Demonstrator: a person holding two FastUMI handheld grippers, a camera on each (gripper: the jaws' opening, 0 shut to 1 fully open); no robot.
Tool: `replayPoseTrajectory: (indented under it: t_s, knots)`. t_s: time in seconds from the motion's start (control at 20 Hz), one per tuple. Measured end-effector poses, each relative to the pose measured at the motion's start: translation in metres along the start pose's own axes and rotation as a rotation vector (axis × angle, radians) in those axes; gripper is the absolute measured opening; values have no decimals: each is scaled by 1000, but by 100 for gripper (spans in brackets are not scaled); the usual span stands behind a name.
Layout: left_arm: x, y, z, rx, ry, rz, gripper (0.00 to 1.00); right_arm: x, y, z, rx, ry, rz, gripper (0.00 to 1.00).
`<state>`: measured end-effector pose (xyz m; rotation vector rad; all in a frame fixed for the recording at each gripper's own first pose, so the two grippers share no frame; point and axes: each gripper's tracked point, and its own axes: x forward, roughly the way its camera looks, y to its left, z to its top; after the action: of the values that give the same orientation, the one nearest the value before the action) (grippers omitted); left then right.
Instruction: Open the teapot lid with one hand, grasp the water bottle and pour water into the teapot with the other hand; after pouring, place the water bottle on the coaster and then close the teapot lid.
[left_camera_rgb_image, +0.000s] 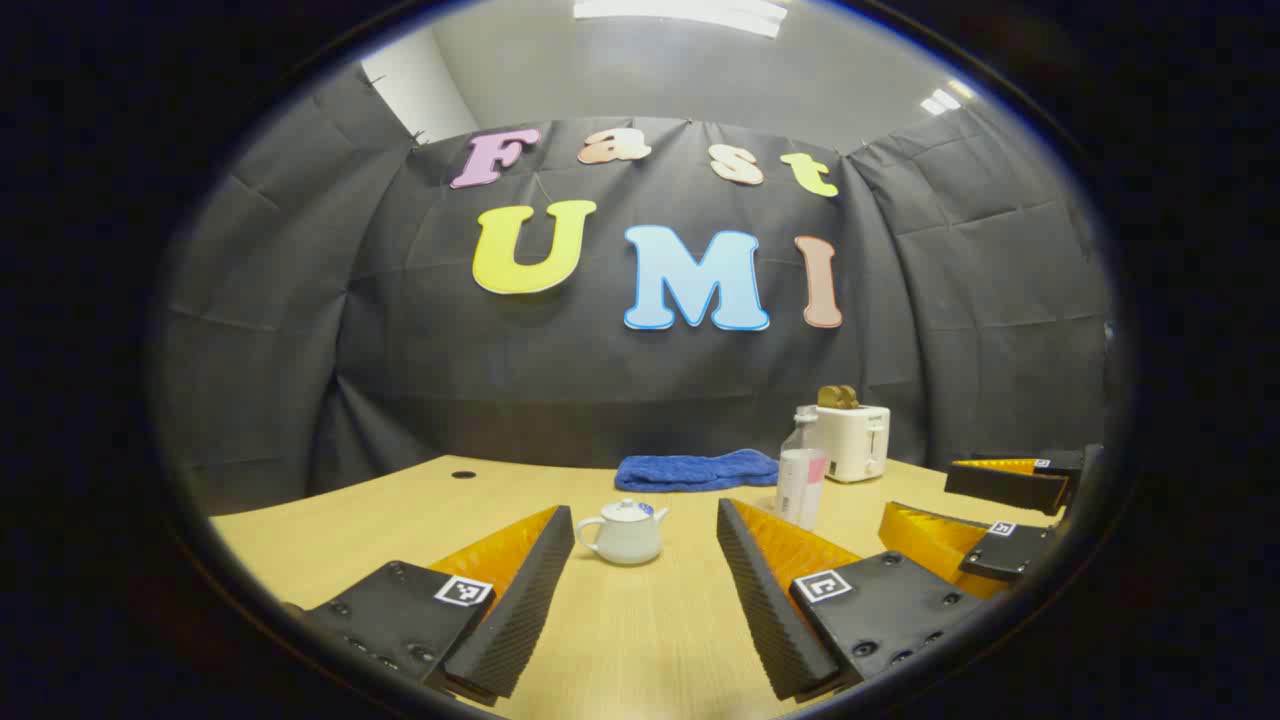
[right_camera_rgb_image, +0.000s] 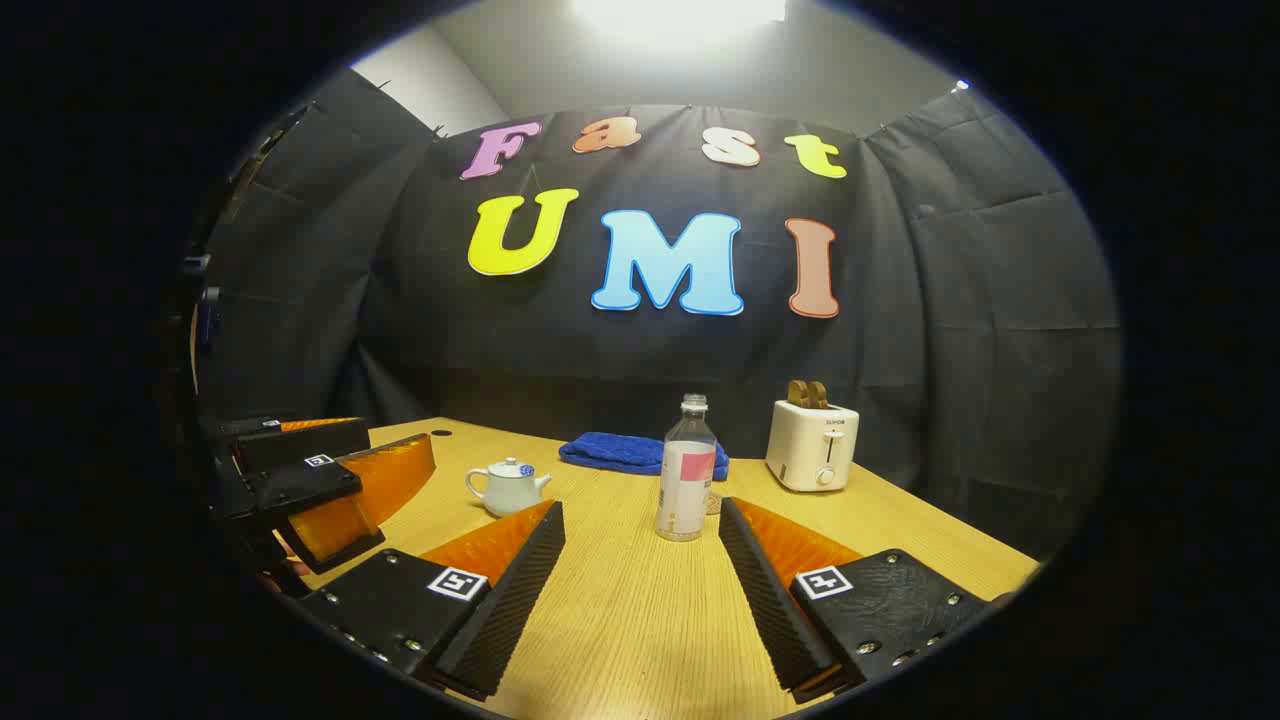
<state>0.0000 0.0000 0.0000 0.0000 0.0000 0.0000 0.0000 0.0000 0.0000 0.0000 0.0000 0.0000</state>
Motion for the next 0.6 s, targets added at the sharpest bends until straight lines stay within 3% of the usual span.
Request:
replayPoseTrajectory:
  t_s: [0.6]
  knots:
    - [13,3,-10,-15,24,-3,96,13,3,-7,21,14,15,96]
